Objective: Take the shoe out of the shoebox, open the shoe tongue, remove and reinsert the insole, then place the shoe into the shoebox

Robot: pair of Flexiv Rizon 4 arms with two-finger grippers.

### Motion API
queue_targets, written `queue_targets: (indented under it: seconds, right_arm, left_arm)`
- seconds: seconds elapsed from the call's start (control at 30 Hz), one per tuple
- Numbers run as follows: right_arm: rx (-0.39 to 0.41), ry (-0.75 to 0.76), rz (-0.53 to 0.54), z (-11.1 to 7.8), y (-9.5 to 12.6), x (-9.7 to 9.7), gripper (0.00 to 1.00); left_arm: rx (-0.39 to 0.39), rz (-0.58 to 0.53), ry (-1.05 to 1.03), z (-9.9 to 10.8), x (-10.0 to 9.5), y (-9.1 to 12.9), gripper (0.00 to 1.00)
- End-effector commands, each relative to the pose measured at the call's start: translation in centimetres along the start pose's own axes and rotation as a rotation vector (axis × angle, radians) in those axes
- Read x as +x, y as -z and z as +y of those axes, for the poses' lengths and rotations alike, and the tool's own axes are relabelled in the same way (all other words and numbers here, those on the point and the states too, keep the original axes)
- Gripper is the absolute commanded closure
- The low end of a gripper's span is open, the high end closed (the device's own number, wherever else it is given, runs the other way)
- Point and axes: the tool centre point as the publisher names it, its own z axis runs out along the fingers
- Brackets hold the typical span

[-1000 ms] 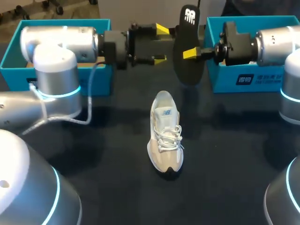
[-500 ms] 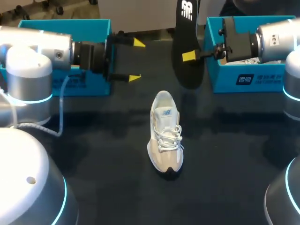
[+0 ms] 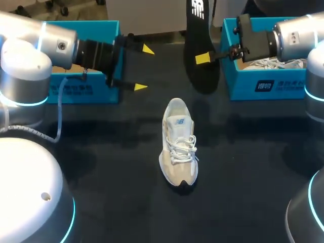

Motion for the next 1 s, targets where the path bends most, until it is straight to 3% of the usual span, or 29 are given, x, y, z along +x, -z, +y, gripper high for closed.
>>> queue_targets:
  seconds: [0.03,0.1,0.17,0.3,0.47,0.63,0.83,1.0]
  right_arm:
    - [0.000,0.000,-0.001,0.0,-0.1,0.0,1.00]
    - [0.020,0.017,-0.033,-0.3,0.0,-0.7,1.00]
    - [0.110,0.025,-0.096,-0.5,-0.2,-1.6,1.00]
    - [0.093,0.106,-0.092,-1.1,-0.8,-3.4,1.00]
    - [0.068,0.227,-0.068,-0.9,-2.0,-4.3,1.00]
    - [0.014,0.283,-0.009,-0.7,-2.8,-4.5,1.00]
    - [0.014,0.283,-0.009,-0.7,-2.8,-4.5,1.00]
    - [0.014,0.283,-0.009,-0.7,-2.8,-4.5,1.00]
  left_arm:
    - [0.001,0.011,0.000,0.1,-0.1,0.1,0.00]
    - [0.003,0.030,0.014,0.1,0.3,0.0,0.00]
    - [-0.014,0.058,0.038,0.2,1.2,-0.1,0.00]
    - [-0.081,0.107,0.080,1.3,3.5,-0.4,0.00]
    - [-0.132,0.129,0.194,2.6,6.3,-0.4,0.00]
    - [-0.183,0.176,0.227,3.2,7.4,-0.4,0.00]
    - [-0.294,0.267,0.324,3.8,9.4,-1.5,0.00]
    - [-0.329,0.302,0.402,4.7,10.6,-2.4,0.00]
